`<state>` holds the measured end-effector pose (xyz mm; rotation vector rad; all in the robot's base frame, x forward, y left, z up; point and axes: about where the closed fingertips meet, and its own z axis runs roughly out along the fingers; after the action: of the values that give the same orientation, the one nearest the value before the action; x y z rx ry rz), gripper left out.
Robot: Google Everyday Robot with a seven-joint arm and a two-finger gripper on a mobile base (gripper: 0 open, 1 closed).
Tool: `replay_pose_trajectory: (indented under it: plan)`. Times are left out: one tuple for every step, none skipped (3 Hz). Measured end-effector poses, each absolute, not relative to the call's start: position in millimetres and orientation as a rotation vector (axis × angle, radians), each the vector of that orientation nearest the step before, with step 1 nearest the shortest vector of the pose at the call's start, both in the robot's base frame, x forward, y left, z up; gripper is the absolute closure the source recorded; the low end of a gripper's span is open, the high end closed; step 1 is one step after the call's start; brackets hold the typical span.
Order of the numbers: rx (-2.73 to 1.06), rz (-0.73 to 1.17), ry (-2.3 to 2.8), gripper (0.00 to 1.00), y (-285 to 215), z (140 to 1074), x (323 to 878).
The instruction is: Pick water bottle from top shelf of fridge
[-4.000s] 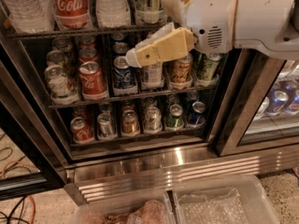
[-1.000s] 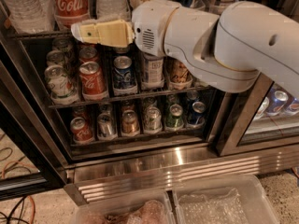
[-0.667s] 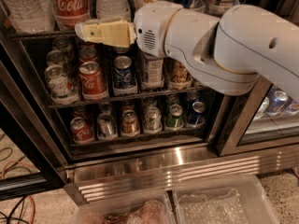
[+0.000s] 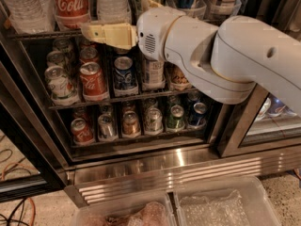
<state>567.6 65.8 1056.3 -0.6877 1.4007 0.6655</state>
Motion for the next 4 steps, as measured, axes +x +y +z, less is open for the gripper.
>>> replay_pose_trajectory:
  plan:
    - [-0.699,0.684,1.383,0.06,67,1056,574]
    - [-0.731,0.714,1.359,0.06,73,1058,581]
    - [-0.761,0.736,1.336,0.05,76,1063,585]
    - [-0.783,0.746,1.321,0.02,78,1068,588]
